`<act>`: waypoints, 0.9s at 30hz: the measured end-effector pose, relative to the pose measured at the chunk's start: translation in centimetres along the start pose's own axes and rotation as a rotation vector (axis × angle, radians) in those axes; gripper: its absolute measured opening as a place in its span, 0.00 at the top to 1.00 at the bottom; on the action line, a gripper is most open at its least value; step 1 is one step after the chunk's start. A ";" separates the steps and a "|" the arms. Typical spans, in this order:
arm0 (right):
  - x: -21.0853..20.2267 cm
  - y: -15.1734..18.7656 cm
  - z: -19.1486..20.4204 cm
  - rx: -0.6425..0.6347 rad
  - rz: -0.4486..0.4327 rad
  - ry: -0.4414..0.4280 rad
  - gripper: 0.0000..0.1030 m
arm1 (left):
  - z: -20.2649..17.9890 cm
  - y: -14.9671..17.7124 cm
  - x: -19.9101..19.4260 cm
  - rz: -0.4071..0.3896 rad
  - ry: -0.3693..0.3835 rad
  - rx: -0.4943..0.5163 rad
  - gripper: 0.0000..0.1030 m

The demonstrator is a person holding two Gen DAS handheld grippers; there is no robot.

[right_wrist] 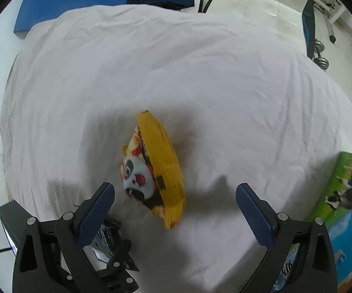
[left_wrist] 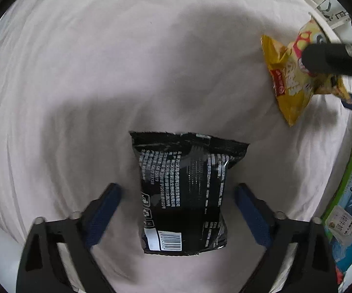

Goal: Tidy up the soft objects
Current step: 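Grasp the black snack bag with left tool while right tool grasps the yellow panda bag, then carry the black and yellow snack bags with both tools over the box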

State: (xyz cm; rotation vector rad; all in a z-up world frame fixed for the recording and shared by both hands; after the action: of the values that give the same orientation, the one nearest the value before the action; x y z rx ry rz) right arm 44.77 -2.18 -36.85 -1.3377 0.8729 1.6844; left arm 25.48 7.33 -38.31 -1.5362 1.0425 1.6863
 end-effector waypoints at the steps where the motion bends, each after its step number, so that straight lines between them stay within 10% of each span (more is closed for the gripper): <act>1: 0.3 -0.3 0.0 -0.003 0.005 -0.006 0.05 | -0.1 0.2 0.2 0.000 -0.010 0.004 0.16; 15: 3.7 -2.4 1.1 -0.025 0.067 -0.006 0.47 | -0.2 -0.2 -1.9 -0.034 -0.009 -0.004 0.48; 27: 3.6 -2.6 2.9 -0.047 0.069 0.041 0.56 | 0.5 0.4 -2.6 -0.058 0.017 -0.015 0.54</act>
State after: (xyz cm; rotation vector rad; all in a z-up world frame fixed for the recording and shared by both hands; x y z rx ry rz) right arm 45.39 2.15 -39.86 -1.3920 0.9172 1.7454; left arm 25.20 7.76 -35.68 -1.5781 0.9866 1.6478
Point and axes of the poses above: each gripper's, at about its wrist camera, not at the fingertips, and x roughly the way its jaws point, z to its left, y to its underside, the point moved 5 cm from there along x, roughly the way its jaws point, and after that the axes turned 11 degrees about -x, right-handed, at the moved point
